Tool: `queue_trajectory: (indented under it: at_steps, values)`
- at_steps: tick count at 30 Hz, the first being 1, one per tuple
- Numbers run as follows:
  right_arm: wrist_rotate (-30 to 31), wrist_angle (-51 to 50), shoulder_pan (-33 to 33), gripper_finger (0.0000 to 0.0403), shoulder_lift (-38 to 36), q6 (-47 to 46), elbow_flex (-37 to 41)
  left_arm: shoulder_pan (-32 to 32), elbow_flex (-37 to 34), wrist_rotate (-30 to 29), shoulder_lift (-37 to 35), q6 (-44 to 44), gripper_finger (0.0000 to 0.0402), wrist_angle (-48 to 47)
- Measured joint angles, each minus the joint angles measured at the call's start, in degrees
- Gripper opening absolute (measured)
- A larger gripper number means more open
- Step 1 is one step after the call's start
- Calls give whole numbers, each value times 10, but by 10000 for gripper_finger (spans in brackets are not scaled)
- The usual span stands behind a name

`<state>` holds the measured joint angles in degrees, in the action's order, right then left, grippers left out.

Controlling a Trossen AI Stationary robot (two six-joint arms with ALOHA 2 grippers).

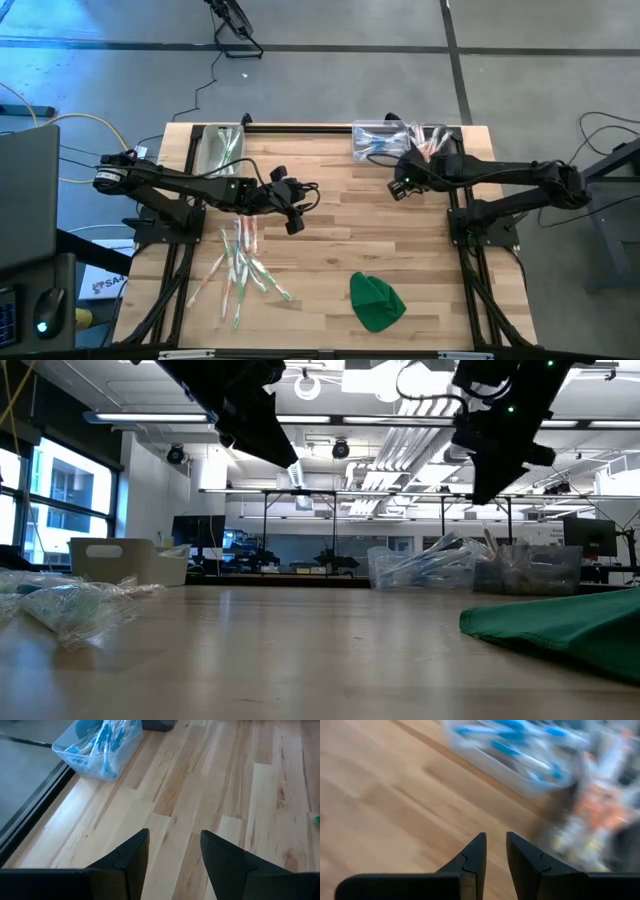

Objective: Pick & Place Toothbrushes
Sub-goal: Put the green toothbrush into the gray bin

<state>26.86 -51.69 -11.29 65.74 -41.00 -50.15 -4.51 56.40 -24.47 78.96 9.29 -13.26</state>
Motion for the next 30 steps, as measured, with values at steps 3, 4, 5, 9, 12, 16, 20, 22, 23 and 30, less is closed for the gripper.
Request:
queue_trajectory:
  at_steps: [3, 4, 5, 9, 12, 16, 20, 22, 23, 30]
  values:
    - [-1, 80, 26, 66, 3, 15, 18, 0, 0, 0, 0, 17, 173, 0]
    - [-2, 110, 34, 66, 3, 26, 26, 0, 0, 0, 0, 19, 173, 0]
    - [-2, 142, 42, 66, 3, 35, 34, 0, 0, 0, 0, 19, 173, 0]
    - [1, 261, 67, 66, 3, 52, 64, 0, 0, 0, 0, 19, 173, 0]
    - [1, 316, 79, 66, 3, 77, 76, 0, 0, 0, 0, 19, 173, 12]
    - [0, 364, 88, 66, 3, 109, 85, 0, 0, 0, 0, 20, 173, 69]
    - [0, 384, 95, 66, 3, 94, 90, -3, 0, -1, 0, 42, 173, 89]
    - [0, 387, 102, 66, 3, 93, 91, -16, 0, -13, -2, 51, 173, 67]
    - [0, 387, 106, 66, 3, 93, 91, -25, 0, -25, -6, 53, 173, 46]
    - [0, 393, 126, 66, 3, 104, 91, -108, 0, -83, -31, 217, 173, -142]
